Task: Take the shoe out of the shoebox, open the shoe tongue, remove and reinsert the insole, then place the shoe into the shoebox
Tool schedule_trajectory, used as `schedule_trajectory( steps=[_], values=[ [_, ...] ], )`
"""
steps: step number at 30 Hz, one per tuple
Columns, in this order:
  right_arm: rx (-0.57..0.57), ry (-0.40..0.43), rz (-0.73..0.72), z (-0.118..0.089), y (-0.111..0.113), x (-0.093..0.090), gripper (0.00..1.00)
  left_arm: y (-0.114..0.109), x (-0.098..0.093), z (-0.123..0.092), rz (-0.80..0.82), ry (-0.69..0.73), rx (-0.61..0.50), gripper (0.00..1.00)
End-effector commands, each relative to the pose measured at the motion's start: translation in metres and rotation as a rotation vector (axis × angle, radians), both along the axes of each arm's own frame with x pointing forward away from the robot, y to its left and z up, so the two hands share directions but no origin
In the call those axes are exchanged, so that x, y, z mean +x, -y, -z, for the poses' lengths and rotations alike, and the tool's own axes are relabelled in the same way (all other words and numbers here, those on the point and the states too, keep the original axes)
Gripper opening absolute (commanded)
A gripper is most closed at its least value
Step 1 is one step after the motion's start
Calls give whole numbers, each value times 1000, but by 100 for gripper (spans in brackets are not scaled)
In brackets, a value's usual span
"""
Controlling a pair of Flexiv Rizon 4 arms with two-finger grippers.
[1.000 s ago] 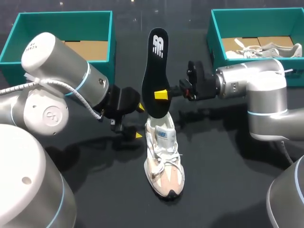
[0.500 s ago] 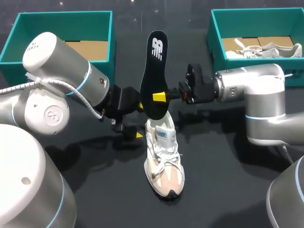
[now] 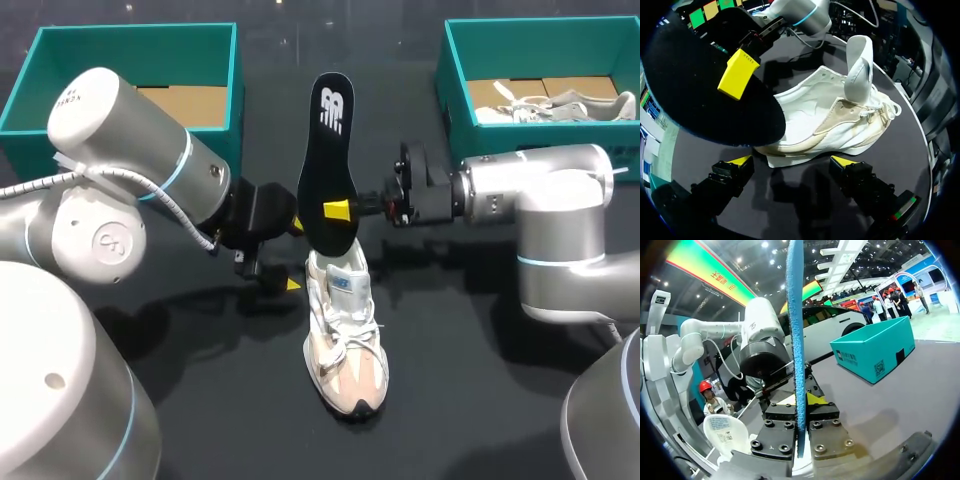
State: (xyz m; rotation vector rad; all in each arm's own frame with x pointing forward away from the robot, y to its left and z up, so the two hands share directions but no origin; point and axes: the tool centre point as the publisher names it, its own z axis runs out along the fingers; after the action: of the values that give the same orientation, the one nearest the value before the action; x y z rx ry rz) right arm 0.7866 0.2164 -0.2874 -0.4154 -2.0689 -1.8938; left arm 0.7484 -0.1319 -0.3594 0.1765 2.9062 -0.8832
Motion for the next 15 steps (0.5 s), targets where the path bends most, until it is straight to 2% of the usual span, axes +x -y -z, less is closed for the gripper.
schedule_trajectory(
  steps=[1, 15],
  values=[
    [-6, 0, 9, 4, 3, -4, 0, 0, 0, 1, 0, 1, 1, 100],
    [17, -27, -8, 29, 5, -9, 0, 0, 0, 1, 0, 1, 1, 100]
  ],
)
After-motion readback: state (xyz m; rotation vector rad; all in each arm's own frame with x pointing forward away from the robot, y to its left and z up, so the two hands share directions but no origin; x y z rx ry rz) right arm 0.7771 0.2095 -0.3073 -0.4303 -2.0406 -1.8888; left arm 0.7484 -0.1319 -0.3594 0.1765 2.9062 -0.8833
